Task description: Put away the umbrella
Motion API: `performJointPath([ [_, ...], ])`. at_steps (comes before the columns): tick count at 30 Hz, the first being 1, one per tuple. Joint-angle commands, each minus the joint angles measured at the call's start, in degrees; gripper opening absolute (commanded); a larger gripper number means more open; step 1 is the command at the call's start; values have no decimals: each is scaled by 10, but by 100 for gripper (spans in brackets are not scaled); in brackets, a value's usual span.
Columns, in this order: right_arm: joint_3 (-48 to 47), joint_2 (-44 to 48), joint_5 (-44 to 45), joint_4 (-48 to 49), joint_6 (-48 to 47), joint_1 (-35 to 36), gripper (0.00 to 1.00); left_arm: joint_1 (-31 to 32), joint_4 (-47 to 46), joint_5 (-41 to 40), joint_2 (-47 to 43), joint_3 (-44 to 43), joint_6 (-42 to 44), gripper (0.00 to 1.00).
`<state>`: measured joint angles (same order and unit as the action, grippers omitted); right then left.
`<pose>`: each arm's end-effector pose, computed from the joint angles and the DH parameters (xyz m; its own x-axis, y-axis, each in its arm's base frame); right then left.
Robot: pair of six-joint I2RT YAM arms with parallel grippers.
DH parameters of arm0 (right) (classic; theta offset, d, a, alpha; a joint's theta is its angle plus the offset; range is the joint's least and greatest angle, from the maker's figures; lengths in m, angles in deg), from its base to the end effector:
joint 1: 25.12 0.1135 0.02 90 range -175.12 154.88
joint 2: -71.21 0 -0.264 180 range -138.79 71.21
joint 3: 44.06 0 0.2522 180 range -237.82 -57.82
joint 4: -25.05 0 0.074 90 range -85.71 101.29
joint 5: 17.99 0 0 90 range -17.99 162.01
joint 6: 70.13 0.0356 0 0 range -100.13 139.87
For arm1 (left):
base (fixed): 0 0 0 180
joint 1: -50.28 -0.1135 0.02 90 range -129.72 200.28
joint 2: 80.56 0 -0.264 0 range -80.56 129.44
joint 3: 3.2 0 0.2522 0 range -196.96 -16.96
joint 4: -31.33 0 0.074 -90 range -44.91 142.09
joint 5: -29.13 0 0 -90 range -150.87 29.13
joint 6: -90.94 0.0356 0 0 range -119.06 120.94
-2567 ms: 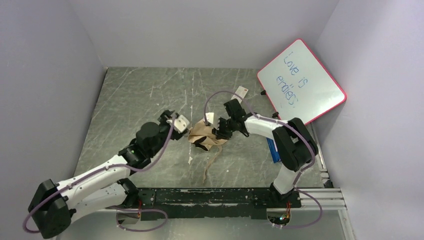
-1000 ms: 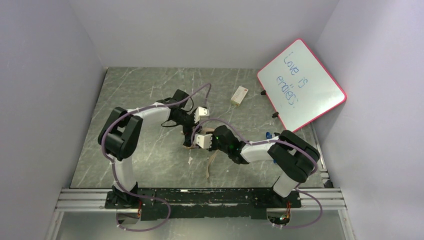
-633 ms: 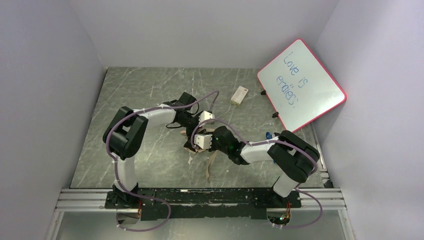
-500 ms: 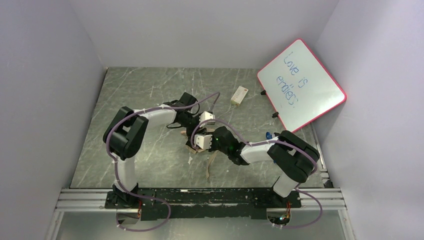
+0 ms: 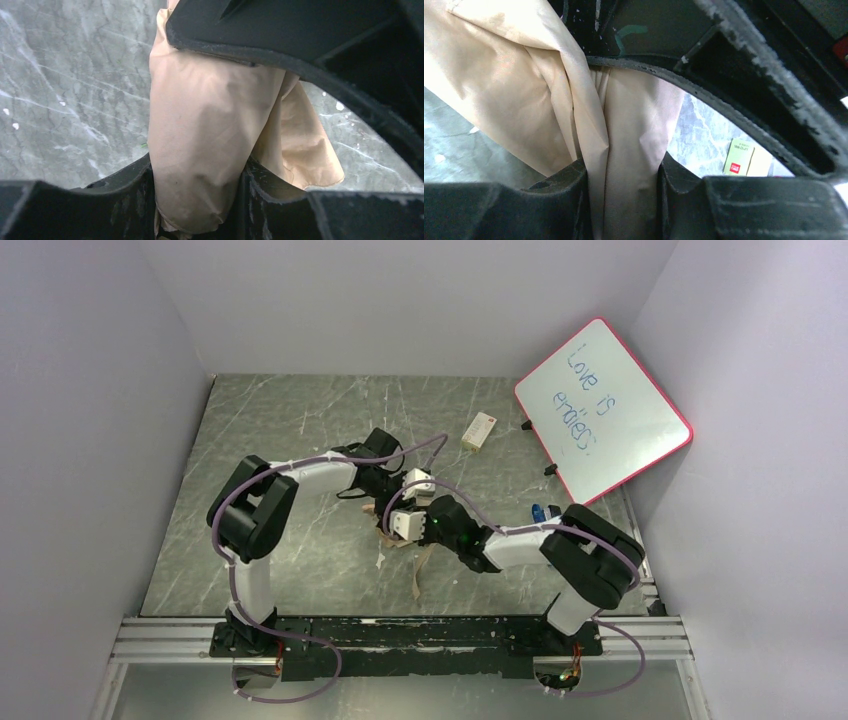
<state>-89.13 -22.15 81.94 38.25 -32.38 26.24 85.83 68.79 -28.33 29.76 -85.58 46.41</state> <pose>0.1875 0.2247 0.1261 0.3189 -0.8484 -0.4226 -0.7009 0.0890 -0.7077 0.2962 -0.2352 0.1483 -0.0395 0.7669 -0.6406 0.9988 0.0128 -0.0462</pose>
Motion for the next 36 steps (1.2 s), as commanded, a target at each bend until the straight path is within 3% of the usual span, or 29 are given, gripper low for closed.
performJointPath([
  [1, 15, 53, -54, -60, 63, 24, 40, 12, -7, -67, 3, 19, 12, 5],
  [4, 23, 115, -69, -61, 109, 25, 58, 11, -17, -80, -5, 27, 14, 5],
  [7, 37, 180, -86, -60, 165, 26, 65, 12, -22, -84, -8, 29, 16, 5],
  [15, 96, 337, -40, -47, 388, 29, 66, 12, -27, -96, -10, 30, 19, 5],
  [23, 144, 453, 75, -98, 742, 30, 60, 13, -44, -112, -21, 42, 16, 5],
  [28, 143, 447, 144, -196, 924, 53, 61, 12, -51, -123, -17, 39, 2, 5],
  [32, 127, 403, 260, -236, 989, 173, 71, 13, -54, -124, -17, 39, -1, 5],
  [36, 75, 311, 333, -294, 1051, 261, 74, 13, -62, -122, -19, 43, -1, 5],
])
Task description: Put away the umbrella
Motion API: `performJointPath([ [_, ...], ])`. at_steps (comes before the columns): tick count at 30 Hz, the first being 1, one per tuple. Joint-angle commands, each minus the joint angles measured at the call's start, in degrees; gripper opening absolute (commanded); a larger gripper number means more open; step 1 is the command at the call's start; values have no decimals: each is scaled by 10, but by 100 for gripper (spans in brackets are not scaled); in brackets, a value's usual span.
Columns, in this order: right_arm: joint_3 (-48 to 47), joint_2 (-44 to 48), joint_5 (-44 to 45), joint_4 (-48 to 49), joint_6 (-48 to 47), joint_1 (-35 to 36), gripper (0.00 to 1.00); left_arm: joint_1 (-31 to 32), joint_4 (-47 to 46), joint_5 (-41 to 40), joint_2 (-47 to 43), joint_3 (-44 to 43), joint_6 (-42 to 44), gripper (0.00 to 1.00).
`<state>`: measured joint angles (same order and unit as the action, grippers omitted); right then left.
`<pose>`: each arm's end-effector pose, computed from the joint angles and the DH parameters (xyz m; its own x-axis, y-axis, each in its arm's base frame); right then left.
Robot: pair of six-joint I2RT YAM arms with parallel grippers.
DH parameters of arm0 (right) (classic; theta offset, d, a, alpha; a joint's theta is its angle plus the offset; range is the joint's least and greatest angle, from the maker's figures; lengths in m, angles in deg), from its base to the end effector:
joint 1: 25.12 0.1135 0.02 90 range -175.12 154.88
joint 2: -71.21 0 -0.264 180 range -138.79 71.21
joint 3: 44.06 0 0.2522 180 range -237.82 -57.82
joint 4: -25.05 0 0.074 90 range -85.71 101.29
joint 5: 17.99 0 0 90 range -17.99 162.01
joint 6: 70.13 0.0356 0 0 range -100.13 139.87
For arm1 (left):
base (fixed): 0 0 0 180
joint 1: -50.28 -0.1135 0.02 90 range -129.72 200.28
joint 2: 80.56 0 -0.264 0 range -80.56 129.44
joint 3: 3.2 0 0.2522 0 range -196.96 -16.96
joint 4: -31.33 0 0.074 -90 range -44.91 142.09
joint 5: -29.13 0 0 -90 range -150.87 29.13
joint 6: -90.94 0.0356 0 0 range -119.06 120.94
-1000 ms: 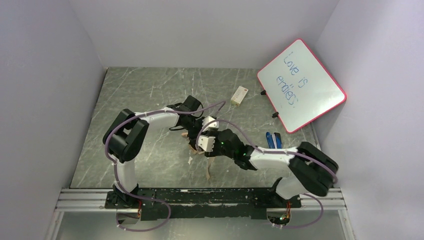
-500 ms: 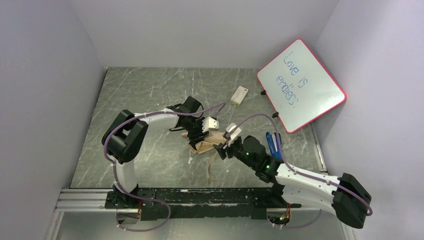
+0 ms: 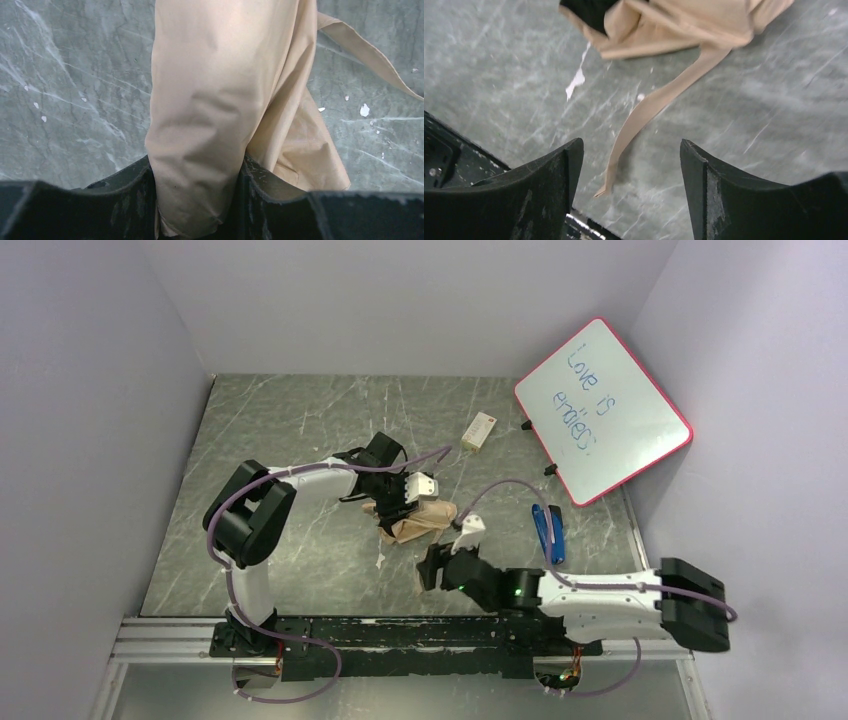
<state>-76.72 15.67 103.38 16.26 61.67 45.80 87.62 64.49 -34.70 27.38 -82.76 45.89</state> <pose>0.0802 0.1752 0.1783 -0.5692 0.0952 -0.8166 -0.3792 0.8509 0.3635 0.2876 -0.2391 0.1516 0.0080 0.7914 -0.6112 0.9973 0.0380 0.0623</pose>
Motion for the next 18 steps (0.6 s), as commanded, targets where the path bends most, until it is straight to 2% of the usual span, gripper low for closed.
performJointPath([
  [1, -62, -95, 125, -91, 130, 78, 74, -5, -20, -57, 5, 15, 4, 5],
  [4, -104, -169, 146, -142, 185, 105, 72, -6, -20, -58, 3, 16, 4, 5],
  [7, -133, -218, 140, -148, 171, 118, 71, -5, -25, -57, -1, 19, 5, 5],
  [11, -159, -262, 142, -193, 175, 120, 64, -5, -25, -60, -3, 20, 5, 5],
  [13, -169, -279, 146, -213, 172, 120, 57, -6, -28, -63, -4, 22, 4, 5],
  [18, -186, -317, 125, -194, 109, 121, 33, -5, -26, -61, -2, 19, 1, 5],
])
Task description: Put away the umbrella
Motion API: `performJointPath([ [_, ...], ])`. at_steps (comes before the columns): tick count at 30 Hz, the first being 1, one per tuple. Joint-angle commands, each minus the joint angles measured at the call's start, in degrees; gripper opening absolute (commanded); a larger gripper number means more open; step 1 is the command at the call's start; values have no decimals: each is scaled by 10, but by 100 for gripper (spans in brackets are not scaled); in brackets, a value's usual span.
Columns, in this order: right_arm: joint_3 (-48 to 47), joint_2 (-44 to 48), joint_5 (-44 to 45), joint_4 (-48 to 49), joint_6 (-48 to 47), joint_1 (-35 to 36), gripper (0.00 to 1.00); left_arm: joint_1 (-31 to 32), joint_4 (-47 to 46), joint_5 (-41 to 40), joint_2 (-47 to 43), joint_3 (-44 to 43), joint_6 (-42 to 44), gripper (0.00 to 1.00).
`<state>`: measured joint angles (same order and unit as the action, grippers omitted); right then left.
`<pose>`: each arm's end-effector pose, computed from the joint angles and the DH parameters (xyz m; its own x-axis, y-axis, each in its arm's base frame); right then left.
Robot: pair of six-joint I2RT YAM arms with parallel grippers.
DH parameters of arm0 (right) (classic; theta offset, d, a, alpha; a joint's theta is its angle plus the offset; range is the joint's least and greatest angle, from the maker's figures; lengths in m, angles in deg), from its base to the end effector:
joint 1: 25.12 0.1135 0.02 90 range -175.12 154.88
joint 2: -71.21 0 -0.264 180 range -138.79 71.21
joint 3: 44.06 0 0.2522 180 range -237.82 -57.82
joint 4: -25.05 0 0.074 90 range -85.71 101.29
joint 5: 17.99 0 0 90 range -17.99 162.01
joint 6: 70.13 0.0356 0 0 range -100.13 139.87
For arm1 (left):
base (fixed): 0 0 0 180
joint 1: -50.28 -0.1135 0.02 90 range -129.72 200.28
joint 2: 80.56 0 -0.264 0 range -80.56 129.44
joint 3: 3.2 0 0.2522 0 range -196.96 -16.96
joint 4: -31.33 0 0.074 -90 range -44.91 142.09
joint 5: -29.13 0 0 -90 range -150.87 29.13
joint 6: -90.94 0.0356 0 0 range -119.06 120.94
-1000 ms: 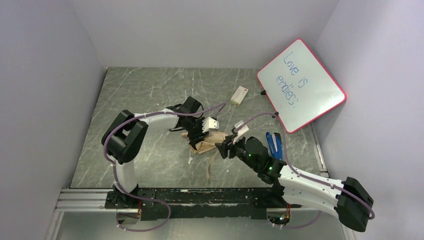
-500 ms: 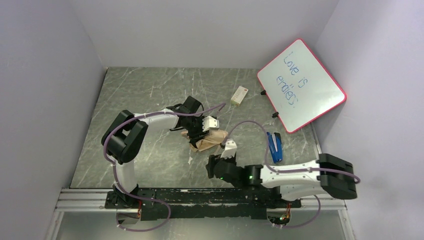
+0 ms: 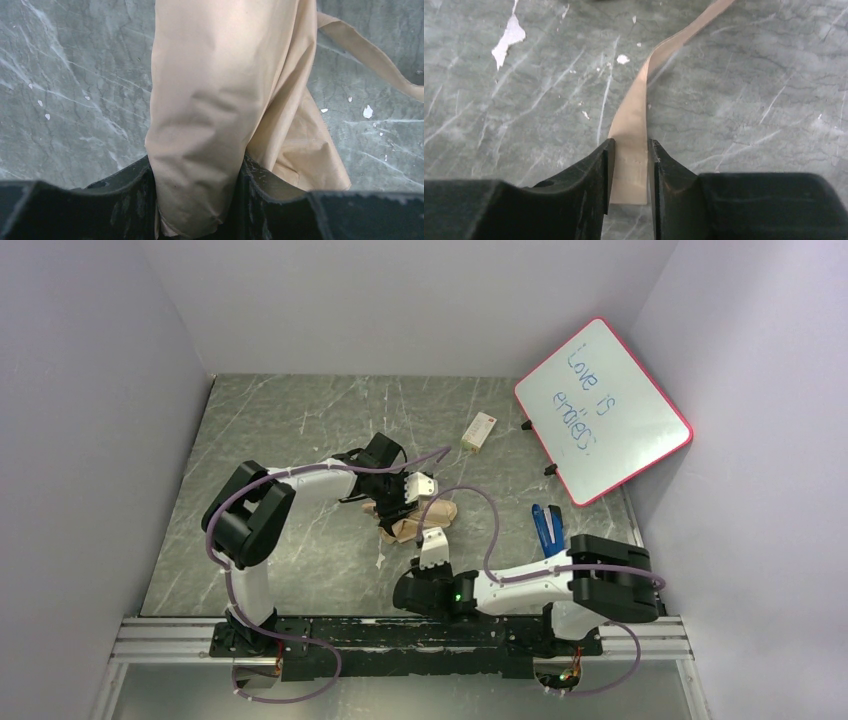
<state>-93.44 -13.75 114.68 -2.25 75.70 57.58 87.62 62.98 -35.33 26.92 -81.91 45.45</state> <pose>0.0554 0.2425 0.1406 -0.6345 -0.1650 -0.7552 -0.2940 0.9550 0.0383 0.2870 -0.2383 0.1516 0.0092 0.7886 -0.6149 0.9957 0.0497 0.0787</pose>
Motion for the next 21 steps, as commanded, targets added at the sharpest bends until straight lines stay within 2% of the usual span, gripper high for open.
performJointPath([
  [1, -21, -29, 7, -6, -45, 2, 28, -5, -11, -54, 3, 10, 6, 5],
  [5, -52, -55, -5, -45, -106, 3, 6, -5, -17, -53, 3, 12, 2, 5],
  [7, -79, -66, -9, -90, -135, 4, 0, -5, -18, -52, 5, 10, -2, 5],
  [12, -163, -104, -30, -208, -205, 4, 0, -6, -19, -54, 15, 0, -8, 5],
  [18, -292, -187, -33, -346, -228, 19, 0, -5, -19, -48, 17, -6, -14, 5],
  [21, -333, -214, -34, -376, -247, 38, 0, -5, -17, -49, 17, -6, -14, 5],
])
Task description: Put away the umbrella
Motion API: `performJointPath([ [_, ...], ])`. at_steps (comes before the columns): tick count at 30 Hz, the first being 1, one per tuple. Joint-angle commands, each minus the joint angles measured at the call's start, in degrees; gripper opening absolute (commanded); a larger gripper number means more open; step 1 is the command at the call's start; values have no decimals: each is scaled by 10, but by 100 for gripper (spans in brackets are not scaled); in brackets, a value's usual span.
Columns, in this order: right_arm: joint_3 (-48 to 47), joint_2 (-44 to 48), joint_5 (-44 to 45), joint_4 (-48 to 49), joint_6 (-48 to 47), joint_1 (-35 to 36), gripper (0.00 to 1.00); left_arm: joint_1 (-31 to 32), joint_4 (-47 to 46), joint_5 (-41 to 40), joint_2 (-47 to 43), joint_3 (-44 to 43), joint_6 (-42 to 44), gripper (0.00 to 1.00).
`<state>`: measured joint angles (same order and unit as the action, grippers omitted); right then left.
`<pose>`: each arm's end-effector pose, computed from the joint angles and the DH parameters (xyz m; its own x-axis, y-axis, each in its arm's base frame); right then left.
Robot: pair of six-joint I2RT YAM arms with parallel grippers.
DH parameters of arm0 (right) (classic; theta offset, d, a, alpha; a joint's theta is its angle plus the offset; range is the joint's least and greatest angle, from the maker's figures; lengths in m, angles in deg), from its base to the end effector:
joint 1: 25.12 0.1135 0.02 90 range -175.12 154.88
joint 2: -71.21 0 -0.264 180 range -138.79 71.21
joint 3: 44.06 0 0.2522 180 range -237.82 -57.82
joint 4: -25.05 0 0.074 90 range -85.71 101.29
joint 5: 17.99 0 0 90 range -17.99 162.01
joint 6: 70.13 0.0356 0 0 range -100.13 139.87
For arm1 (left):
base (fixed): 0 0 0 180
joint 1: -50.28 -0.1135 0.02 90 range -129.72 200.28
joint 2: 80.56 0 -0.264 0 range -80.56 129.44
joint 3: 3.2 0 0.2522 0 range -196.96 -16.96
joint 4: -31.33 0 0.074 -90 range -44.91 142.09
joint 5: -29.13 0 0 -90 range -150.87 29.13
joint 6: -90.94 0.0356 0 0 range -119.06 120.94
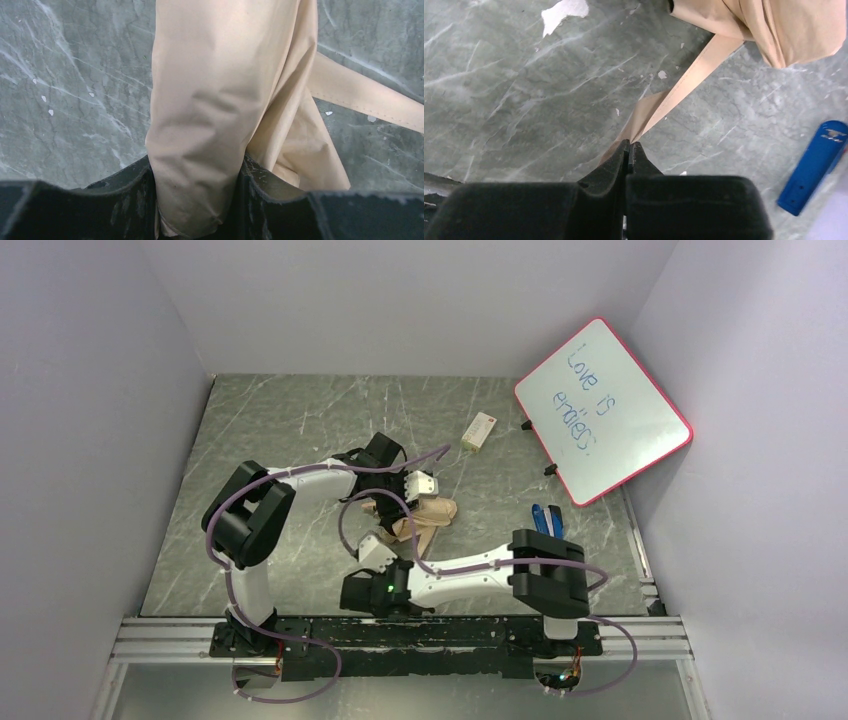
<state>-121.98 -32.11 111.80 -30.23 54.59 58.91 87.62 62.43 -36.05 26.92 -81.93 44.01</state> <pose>0.0565 0.3209 0.1622 -0.5135 -0.7025 -0.4928 -0.5608 0.7094 -0.4268 0.2881 -0.2386 0.1521 -0.0118 0.7886 -0.6148 0.9941 0.0756 0.0778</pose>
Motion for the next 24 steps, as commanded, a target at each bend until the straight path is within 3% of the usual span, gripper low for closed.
performJointPath([
  [1, -56, -37, -12, -101, -44, 31, 0, -5, -11, -44, 18, -7, 0, 5],
  [16, -101, -59, -133, -189, -135, 103, 0, -7, -28, -42, 0, -7, -5, 5],
  [24, -48, -68, -152, -143, -135, 103, 0, -8, -41, -44, 9, -2, -5, 5],
])
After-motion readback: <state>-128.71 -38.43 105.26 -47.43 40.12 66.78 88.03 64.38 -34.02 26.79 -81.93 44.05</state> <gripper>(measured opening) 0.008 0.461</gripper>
